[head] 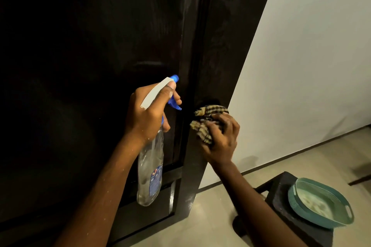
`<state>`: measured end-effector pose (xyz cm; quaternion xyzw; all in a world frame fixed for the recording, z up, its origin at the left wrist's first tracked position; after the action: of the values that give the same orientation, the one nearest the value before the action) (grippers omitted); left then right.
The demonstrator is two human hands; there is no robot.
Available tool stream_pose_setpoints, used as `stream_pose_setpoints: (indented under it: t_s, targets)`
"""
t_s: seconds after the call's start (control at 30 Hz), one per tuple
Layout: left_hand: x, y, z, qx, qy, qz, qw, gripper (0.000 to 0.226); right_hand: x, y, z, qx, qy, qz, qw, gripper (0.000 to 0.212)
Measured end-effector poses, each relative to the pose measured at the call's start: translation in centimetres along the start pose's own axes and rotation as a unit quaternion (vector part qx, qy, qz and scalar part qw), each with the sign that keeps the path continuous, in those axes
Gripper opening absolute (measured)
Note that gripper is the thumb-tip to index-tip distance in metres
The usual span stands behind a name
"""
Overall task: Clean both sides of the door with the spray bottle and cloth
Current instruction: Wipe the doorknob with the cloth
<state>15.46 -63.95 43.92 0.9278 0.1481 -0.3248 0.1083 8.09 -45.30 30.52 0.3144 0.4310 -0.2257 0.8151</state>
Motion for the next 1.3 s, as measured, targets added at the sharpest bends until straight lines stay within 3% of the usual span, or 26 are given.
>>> stream_pose_setpoints:
  t_s: [0.07, 0.1, 0.13, 0.17, 0.2, 0.23, 0.3, 0.33, 0.37, 0.43, 0.5, 0.53, 0.57, 0.6, 0.63, 0.7, 0.77, 0.8, 0.83, 0.9, 0.97, 1.03, 1.13, 1.2, 1.23, 1.3]
  targets:
    - [-0.1, -0.1, 0.0, -0.001, -0.002, -0.002, 1.000, 0.039, -0.7, 0.2, 0.9, -0.149, -0.209, -0.050, 0.965, 0.029]
    - [-0.1, -0.2, 0.0, -0.005, -0.002, -0.001, 1.000, 0.039, -0.9, 0.4, 1.0, -0.247, -0.342, -0.083, 0.903, 0.026]
    - [-0.1, -0.2, 0.0, -0.008, -0.001, 0.000, 1.000, 0.040, -0.7, 0.3, 0.6, -0.333, -0.480, -0.122, 0.802, 0.023]
    - [-0.1, -0.3, -0.1, -0.007, -0.001, 0.001, 1.000, 0.041, -0.3, -0.1, 0.4, -0.401, -0.601, -0.140, 0.677, 0.022]
    - [-0.2, -0.3, -0.1, -0.005, -0.001, 0.000, 1.000, 0.041, -0.1, -0.9, -0.3, -0.454, -0.685, -0.112, 0.559, 0.022]
    - [-0.1, -0.4, -0.2, -0.002, -0.002, -0.001, 1.000, 0.041, 0.0, -1.4, -1.1, -0.492, -0.731, -0.065, 0.469, 0.024]
    - [0.0, -0.4, -0.3, 0.006, -0.001, -0.002, 1.000, 0.041, -0.1, -1.3, -3.7, -0.541, -0.763, -0.031, 0.352, 0.025]
    - [0.0, -0.4, -0.3, 0.008, -0.001, -0.003, 1.000, 0.041, -0.1, -0.9, -4.8, -0.552, -0.764, -0.037, 0.333, 0.023]
    - [0.0, -0.4, -0.3, 0.009, -0.002, -0.004, 1.000, 0.041, -0.5, -0.4, -5.2, -0.560, -0.754, -0.038, 0.342, 0.021]
    - [0.0, -0.4, -0.3, 0.007, -0.003, -0.006, 1.000, 0.041, -1.5, 1.4, -4.7, -0.550, -0.693, -0.054, 0.463, 0.024]
    - [0.0, -0.4, -0.3, 0.004, -0.003, -0.008, 1.000, 0.041, -2.5, 3.6, -3.3, -0.430, -0.576, -0.075, 0.691, 0.024]
    - [0.0, -0.3, -0.2, 0.003, -0.002, -0.007, 1.000, 0.041, -2.7, 4.3, -2.1, -0.357, -0.455, -0.049, 0.814, 0.021]
    - [-0.1, -0.3, -0.2, 0.002, -0.002, -0.007, 1.000, 0.042, -2.6, 4.0, -0.7, -0.279, -0.308, 0.024, 0.909, 0.023]
    - [-0.1, -0.3, -0.2, -0.002, -0.002, -0.005, 1.000, 0.042, -1.8, 3.1, 0.1, -0.186, -0.166, 0.096, 0.964, 0.027]
    - [-0.1, -0.3, -0.1, -0.006, -0.002, -0.004, 1.000, 0.042, -0.9, 1.9, -0.1, -0.095, -0.059, 0.138, 0.984, 0.032]
    - [-0.1, -0.4, -0.1, -0.009, -0.004, -0.001, 1.000, 0.042, 0.2, 0.5, -0.4, -0.023, 0.004, 0.125, 0.992, 0.038]
    - [-0.1, -0.4, 0.0, -0.008, -0.003, -0.004, 1.000, 0.042, -0.1, 0.3, 0.4, -0.095, -0.119, 0.069, 0.986, 0.035]
    - [-0.1, -0.4, 0.0, -0.008, -0.002, -0.006, 1.000, 0.042, -0.3, 0.4, 1.1, -0.161, -0.225, 0.039, 0.960, 0.032]
    - [-0.1, -0.3, -0.1, -0.008, -0.004, -0.008, 1.000, 0.041, -0.3, 0.5, 1.4, -0.241, -0.345, 0.004, 0.907, 0.028]
    - [-0.2, -0.4, -0.1, -0.003, -0.007, -0.009, 1.000, 0.040, -0.1, 0.1, 1.7, -0.380, -0.567, -0.054, 0.728, 0.018]
    - [-0.3, -0.5, -0.1, 0.002, -0.008, -0.008, 1.000, 0.041, 0.6, 0.3, 1.5, -0.447, -0.692, -0.040, 0.565, 0.024]
    - [-0.4, -0.7, 0.0, 0.007, -0.005, -0.008, 1.000, 0.042, 1.8, 1.7, 1.3, -0.460, -0.739, 0.060, 0.489, 0.036]
    - [-0.4, -0.9, 0.1, 0.005, -0.007, -0.006, 1.000, 0.042, 4.5, 3.8, 0.2, -0.430, -0.775, 0.159, 0.435, 0.035]
    - [-0.4, -0.9, 0.2, 0.003, -0.010, -0.004, 1.000, 0.041, 4.7, 4.6, -0.5, -0.469, -0.772, 0.143, 0.405, 0.040]
    - [-0.4, -0.9, 0.2, 0.002, -0.010, -0.003, 1.000, 0.041, 4.1, 4.8, -0.6, -0.476, -0.756, 0.120, 0.433, 0.041]
    - [-0.3, -0.9, 0.3, -0.003, -0.009, -0.002, 1.000, 0.040, 1.8, 5.1, -0.6, -0.417, -0.700, 0.067, 0.577, 0.037]
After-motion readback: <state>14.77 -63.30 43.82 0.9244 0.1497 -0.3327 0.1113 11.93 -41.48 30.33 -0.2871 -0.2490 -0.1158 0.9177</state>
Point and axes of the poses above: each hand's wrist, its own x-axis away from the middle knuckle, its own y-axis out of the back of the hand, z = x × y, the point moved 5 cm from there along -x, towards the middle knuckle, and after that the axes turned 14 degrees about -y, right-handed, at the moved point
